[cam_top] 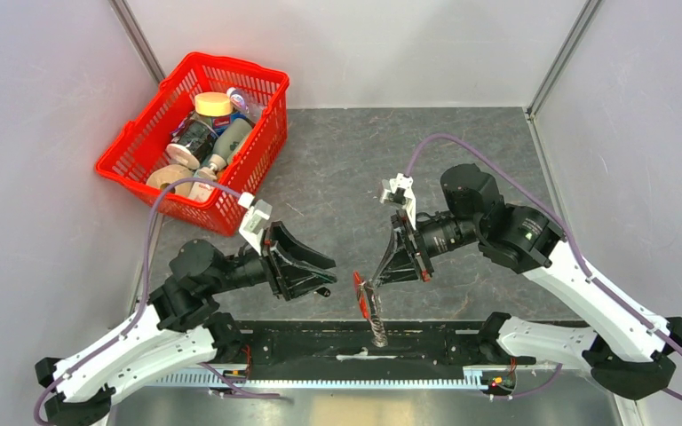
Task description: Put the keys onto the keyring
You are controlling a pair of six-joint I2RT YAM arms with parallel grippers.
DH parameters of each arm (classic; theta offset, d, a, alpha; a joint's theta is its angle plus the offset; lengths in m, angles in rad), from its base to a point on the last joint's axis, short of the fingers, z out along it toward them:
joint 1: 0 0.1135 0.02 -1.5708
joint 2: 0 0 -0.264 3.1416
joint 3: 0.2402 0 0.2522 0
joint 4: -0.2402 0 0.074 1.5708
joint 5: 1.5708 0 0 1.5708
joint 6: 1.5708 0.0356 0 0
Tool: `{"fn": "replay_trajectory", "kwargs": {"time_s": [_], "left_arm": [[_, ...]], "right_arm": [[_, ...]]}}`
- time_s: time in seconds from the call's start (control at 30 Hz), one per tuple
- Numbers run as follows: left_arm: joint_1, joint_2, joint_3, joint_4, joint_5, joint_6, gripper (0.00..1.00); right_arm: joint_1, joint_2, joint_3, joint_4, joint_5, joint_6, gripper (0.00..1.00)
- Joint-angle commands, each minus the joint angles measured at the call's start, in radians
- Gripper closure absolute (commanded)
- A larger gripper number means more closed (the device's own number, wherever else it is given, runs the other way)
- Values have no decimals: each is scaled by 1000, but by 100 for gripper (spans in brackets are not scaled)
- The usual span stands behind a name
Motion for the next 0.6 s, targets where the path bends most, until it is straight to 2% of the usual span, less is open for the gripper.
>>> {"fn": "replay_trajectory", "kwargs": {"time_s": [0.0,0.23,0.57], "left_arm": [[2,39,-33,198,110,-103,46],[2,64,-58,299,163,-145,46],[1,120,-102,558,285,-291,49]], "right_arm": [[4,-19,63,11,-69,-27,100],[4,1,110,9,7,27,100],[4,37,159,-14,169,98,100]]}}
